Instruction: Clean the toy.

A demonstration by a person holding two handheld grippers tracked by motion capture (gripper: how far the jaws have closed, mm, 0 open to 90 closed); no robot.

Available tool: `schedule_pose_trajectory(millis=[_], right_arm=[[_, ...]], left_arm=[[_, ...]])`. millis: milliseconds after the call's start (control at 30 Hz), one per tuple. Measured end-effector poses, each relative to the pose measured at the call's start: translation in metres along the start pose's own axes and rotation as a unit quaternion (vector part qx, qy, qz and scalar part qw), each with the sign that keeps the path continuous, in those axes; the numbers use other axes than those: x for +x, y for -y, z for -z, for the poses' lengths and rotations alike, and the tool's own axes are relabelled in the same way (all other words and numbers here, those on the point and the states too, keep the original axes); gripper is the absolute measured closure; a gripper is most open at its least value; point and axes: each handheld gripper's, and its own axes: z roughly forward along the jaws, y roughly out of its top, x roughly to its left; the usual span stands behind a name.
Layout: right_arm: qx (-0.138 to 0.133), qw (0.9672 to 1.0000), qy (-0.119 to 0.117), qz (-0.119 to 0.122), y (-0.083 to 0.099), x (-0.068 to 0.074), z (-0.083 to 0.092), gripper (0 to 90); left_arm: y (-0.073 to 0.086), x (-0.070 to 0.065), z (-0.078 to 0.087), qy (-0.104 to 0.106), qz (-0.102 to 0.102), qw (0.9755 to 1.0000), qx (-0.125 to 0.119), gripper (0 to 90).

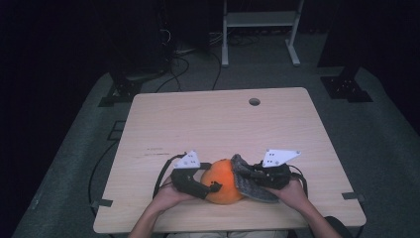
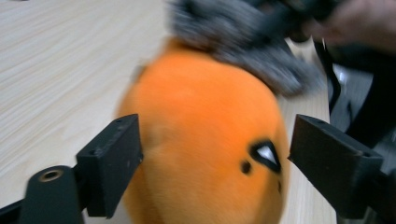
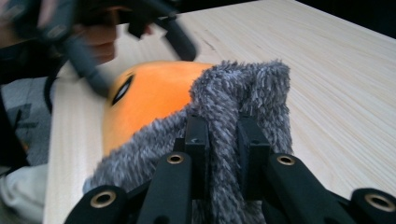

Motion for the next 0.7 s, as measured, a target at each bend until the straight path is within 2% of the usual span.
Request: schedule_pose_trajectory(millis=[33, 67, 100, 133, 167, 200, 233, 267, 300, 333, 367, 400, 500, 633, 700], right_arm=[[0.000, 1.0000, 0.000, 0.000, 0.000, 0.000, 0.000, 76.5], [-0.003, 1.0000, -0.005, 0.002, 0.000, 0.002, 0.000, 76.4], [-0.005, 0.9999, -0.010, 0.004, -0.001, 0.005, 0.000, 76.4], [-0.005, 0.9998, -0.011, 0.015, -0.003, 0.008, -0.001, 76.2], [-0.004, 0.9998, -0.010, 0.016, -0.004, 0.009, -0.001, 76.2], [-0.004, 0.9998, -0.010, 0.016, -0.004, 0.009, -0.001, 76.2], [-0.004, 0.9999, -0.005, 0.010, -0.005, 0.008, -0.003, 76.2], [-0.004, 0.9999, -0.005, 0.010, -0.005, 0.008, -0.003, 76.2], [-0.010, 0.9999, 0.009, 0.005, -0.007, 0.006, -0.002, 76.1], [-0.015, 0.9998, 0.013, 0.001, -0.007, 0.005, -0.001, 76.1], [-0.015, 0.9998, 0.013, 0.001, -0.007, 0.005, -0.001, 76.1], [-0.024, 0.9995, 0.020, -0.008, -0.007, 0.001, 0.000, 76.0], [-0.011, 0.9994, 0.032, -0.011, -0.005, -0.001, -0.002, 76.1], [0.024, 0.9970, 0.067, -0.031, 0.006, -0.012, -0.001, 76.2], [0.029, 0.9962, 0.068, -0.046, 0.010, -0.016, 0.001, 76.2]], left_arm=[[0.000, 0.000, 0.000, 0.000, 0.000, 1.0000, 0.000, 10.0], [0.001, 0.004, -0.004, 0.002, 0.019, 0.9997, 0.012, 10.0], [0.002, 0.007, -0.007, 0.014, 0.036, 0.9990, 0.023, 9.0], [0.005, 0.008, -0.013, 0.027, 0.048, 0.9979, 0.032, 11.1], [0.005, 0.008, -0.013, 0.027, 0.048, 0.9979, 0.032, 15.5], [0.006, 0.006, -0.013, 0.020, 0.038, 0.9987, 0.026, 15.5], [0.001, -0.003, -0.010, -0.016, -0.003, 0.9997, 0.020, 27.3], [0.001, -0.003, -0.010, -0.016, -0.003, 0.9997, 0.020, 31.1], [-0.001, -0.007, -0.008, -0.036, -0.020, 0.9991, 0.007, 33.7], [-0.004, -0.014, -0.008, -0.076, -0.054, 0.9954, -0.019, 34.9], [-0.004, -0.014, -0.008, -0.076, -0.054, 0.9954, -0.019, 35.4], [-0.005, -0.017, -0.009, -0.092, -0.068, 0.9932, -0.020, 35.3], [-0.003, -0.017, -0.013, -0.093, -0.074, 0.9929, -0.010, 35.0], [0.003, -0.013, -0.009, -0.081, -0.057, 0.9950, -0.011, 33.6], [0.005, -0.012, -0.009, -0.077, -0.055, 0.9954, -0.012, 32.9]])
